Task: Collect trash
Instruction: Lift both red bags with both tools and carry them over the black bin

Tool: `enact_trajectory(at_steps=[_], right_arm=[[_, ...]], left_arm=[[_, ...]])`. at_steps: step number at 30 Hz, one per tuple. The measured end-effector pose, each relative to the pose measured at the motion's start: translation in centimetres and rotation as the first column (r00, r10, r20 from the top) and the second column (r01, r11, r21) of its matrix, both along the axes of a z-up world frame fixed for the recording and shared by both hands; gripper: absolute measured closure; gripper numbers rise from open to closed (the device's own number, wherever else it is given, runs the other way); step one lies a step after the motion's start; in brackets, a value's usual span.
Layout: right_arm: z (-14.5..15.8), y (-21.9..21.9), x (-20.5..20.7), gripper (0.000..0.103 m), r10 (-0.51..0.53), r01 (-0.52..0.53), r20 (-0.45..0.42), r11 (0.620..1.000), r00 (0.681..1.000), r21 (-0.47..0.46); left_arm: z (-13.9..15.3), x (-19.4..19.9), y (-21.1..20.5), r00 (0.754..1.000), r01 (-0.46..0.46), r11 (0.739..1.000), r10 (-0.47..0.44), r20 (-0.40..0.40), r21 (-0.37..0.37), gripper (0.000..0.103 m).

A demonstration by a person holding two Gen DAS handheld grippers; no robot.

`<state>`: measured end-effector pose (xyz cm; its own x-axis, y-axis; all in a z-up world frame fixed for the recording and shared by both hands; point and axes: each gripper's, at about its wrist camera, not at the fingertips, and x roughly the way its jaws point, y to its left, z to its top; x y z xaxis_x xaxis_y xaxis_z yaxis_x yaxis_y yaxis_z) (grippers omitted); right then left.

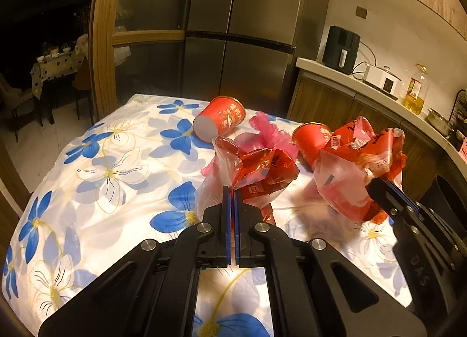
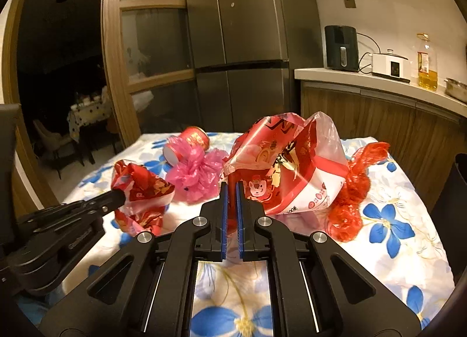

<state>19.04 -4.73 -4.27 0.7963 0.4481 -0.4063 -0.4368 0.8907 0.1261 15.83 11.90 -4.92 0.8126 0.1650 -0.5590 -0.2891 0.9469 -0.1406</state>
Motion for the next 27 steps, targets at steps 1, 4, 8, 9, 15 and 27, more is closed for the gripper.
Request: enact_trajectory(at_steps=[1,4,8,9,15,27], right_arm=[[0.4,-0.5,-0.6,0.098,0.003,-0.003,0.007,1.0,1.0,0.011],[1.1,-1.6,-1.8,0.098,0.005,-0.006,0.022,1.0,1.0,0.03],[1.8,-3.1,-3.1,0.098,0.001,-0.003,0.032,0.998,0.999,0.055],[2.0,-3.7,-3.4,0.098,-0.004,0.002,0.037,0.998,0.999,0.059],[2.7,-6.0,-4.5,0.098,-0.033,0.029,0.052,0.997,0.998,0.078],[3.3,-12.1,-5.9,0.099,-0.132,0.123,0.078,0.987,0.988,0.107]], left_arm=[[0.2,-0.2,-0.2,1.0,0.001,1.0,-0.001,0.004,0.001,0.102],[0.7,-0.9,-0.8,1.0,0.009,1.0,-0.009,0.016,0.002,0.102],[1.3,-1.7,-2.0,0.999,0.021,1.0,-0.021,0.031,0.005,0.102],[1.5,-1.9,-2.3,0.999,0.025,1.0,-0.025,0.036,0.007,0.102],[2.6,-2.5,-5.0,0.996,0.061,0.998,-0.063,0.062,0.029,0.102],[3.9,-1.6,-10.9,0.982,0.165,0.985,-0.169,0.084,0.058,0.102]])
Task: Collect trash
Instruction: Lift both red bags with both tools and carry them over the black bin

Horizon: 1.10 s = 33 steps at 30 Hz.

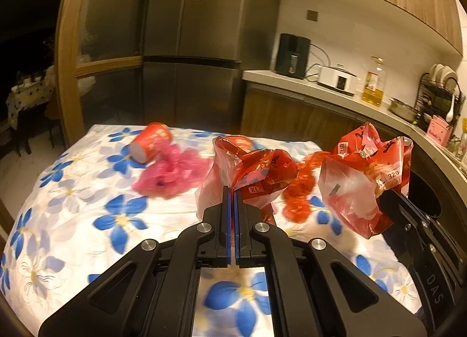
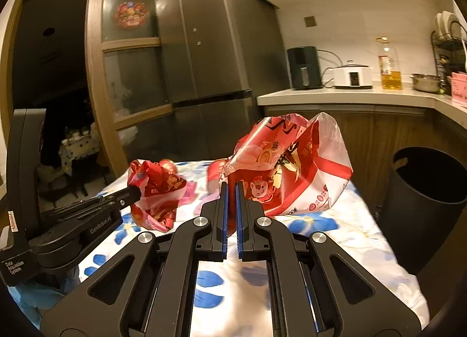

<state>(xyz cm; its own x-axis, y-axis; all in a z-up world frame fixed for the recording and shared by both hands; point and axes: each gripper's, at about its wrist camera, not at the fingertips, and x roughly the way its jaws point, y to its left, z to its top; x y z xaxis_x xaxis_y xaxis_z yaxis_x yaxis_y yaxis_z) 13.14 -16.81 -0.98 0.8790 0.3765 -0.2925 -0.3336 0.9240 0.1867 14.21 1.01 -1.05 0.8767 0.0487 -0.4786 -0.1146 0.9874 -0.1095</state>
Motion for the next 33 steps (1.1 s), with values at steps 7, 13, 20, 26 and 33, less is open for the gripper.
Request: enact_trajectory(at_steps=[7,13,20,26,33], right_arm=[[0.0,-3.8,-0.2,0.099,-0.083,0.083,0.007,0.997,0.997,0.006],[0.0,-6.8,-0.2,0.099,-0.148,0.148,0.016,0.989,0.989,0.005],[0.4,-11.0,0.1,0.099,-0.236,0.236,0.039,0.972,0.971,0.006],[1.1,-15.2,0.8,0.099,-0.329,0.329,0.062,0.944,0.942,0.007],[1.4,-19.9,1.8,0.099,-0.415,0.416,0.073,0.909,0.907,0.008]], left_arm=[[0.4,1.2,-4.0,0.996,0.083,0.996,-0.083,0.012,0.017,0.102],[0.6,2.3,-7.6,0.989,0.148,0.988,-0.148,0.016,0.033,0.102],[1.3,3.7,-12.0,0.973,0.228,0.972,-0.23,0.033,0.054,0.102],[2.3,5.1,-16.4,0.95,0.3,0.951,-0.305,0.062,0.074,0.102],[2.8,7.2,-21.4,0.92,0.378,0.923,-0.383,0.079,0.078,0.102]])
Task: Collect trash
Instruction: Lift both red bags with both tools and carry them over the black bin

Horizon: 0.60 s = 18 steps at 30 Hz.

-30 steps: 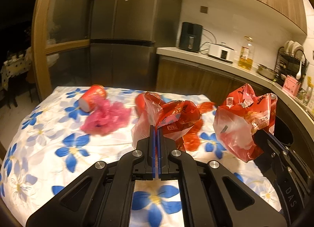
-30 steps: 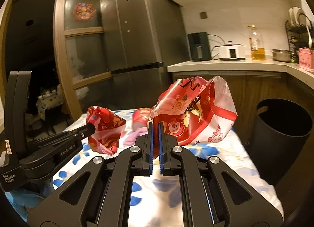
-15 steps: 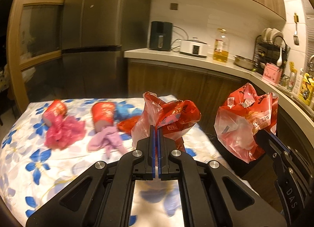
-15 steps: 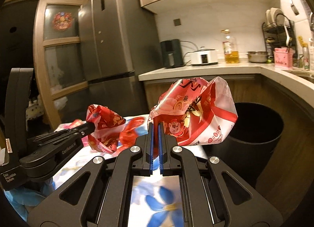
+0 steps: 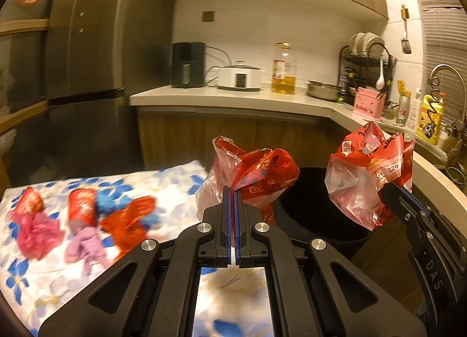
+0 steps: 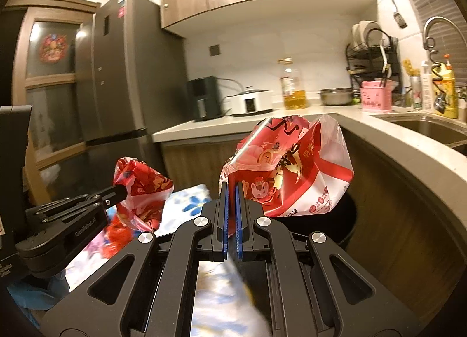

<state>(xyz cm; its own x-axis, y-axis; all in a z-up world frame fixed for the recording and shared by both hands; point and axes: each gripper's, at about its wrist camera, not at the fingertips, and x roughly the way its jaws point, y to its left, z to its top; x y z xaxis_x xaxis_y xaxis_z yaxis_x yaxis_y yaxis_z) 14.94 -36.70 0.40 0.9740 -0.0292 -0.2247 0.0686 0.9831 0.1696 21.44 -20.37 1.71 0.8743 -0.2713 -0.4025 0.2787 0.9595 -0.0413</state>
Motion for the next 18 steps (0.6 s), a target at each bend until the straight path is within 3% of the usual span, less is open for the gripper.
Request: enact_trajectory(at_steps=[7,18], right_arm=[[-0.2,-3.0,1.4,0.099,-0.05,0.05,-0.006,0.999,0.999,-0.004],[-1.2,-4.3,3.5,0.099,-0.046,0.045,-0.039,0.999,0.998,-0.019]], left_arm=[[0.4,1.8,-3.9,0.996,0.08,0.996,-0.079,0.028,-0.027,0.102],[-0.3,3.8,-7.3,0.987,0.151,0.988,-0.149,0.054,-0.034,0.102]])
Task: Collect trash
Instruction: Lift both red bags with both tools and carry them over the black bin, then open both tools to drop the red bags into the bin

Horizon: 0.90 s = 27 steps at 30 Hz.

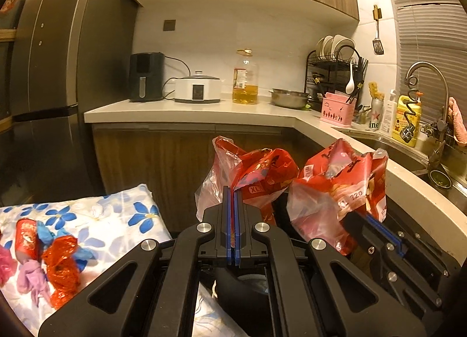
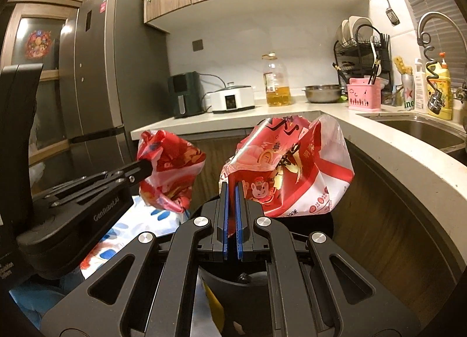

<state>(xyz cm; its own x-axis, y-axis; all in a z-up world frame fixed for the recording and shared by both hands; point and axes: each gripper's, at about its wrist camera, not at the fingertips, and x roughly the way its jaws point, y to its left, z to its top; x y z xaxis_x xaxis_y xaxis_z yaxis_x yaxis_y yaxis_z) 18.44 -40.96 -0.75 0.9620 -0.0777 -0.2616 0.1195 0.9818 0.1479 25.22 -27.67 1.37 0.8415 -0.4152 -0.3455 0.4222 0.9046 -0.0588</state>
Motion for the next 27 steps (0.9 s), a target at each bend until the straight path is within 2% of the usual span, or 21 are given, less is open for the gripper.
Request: enact_trajectory(at_steps=[27], right_arm=[[-1.4,-2.0,2.0,0.097,0.013,-0.01,-0.054,0.999,0.998,0.053]], left_arm=[[-2.2,3.0,-2.6,0.996,0.066,0.997,-0.064,-0.057,0.034,0.101]])
